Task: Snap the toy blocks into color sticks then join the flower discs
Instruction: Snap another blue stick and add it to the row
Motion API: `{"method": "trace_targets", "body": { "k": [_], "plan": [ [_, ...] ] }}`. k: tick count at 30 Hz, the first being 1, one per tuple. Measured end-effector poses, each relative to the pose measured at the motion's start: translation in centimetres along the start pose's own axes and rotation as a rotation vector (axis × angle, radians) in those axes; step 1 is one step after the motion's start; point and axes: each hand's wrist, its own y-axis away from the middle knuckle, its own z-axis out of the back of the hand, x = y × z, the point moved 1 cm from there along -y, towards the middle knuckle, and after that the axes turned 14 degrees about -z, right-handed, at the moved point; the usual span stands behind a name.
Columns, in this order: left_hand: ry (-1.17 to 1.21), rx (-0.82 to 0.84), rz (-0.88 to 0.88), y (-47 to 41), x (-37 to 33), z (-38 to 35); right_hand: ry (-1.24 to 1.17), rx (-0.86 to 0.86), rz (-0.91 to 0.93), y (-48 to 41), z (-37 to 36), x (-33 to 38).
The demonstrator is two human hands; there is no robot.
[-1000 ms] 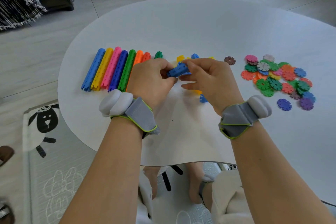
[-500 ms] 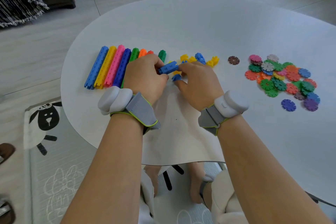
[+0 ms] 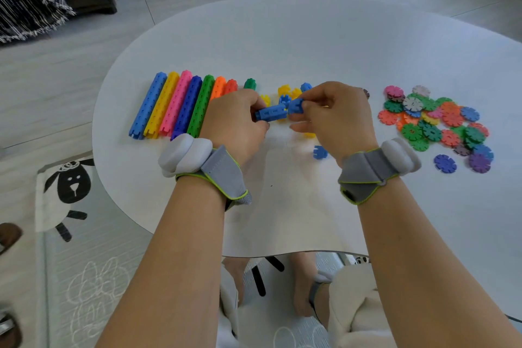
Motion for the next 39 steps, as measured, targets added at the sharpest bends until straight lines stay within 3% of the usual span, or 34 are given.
{"method": "trace_targets", "body": {
  "k": [6, 18, 26, 39],
  "plan": [
    [0.028, -0.031, -0.015, 0.0, -0.2, 0.1, -0.19, 0.221, -0.1, 0.4, 1.2, 0.1],
    [0.179, -0.023, -0.023, 0.4, -0.6, 0.2, -0.244, 0.235, -0.068, 0.5, 1.5, 0.0],
    [0.149, -0.014, -0.031, 0.4, -0.6, 0.4, -0.282, 0.319, -0.092, 0.8, 1.5, 0.2],
    [0.019, 0.133, -0.181, 0.3, -0.9, 0.0, -0.012, 0.25, 0.028, 1.2, 1.4, -0.1]
  ]
}}
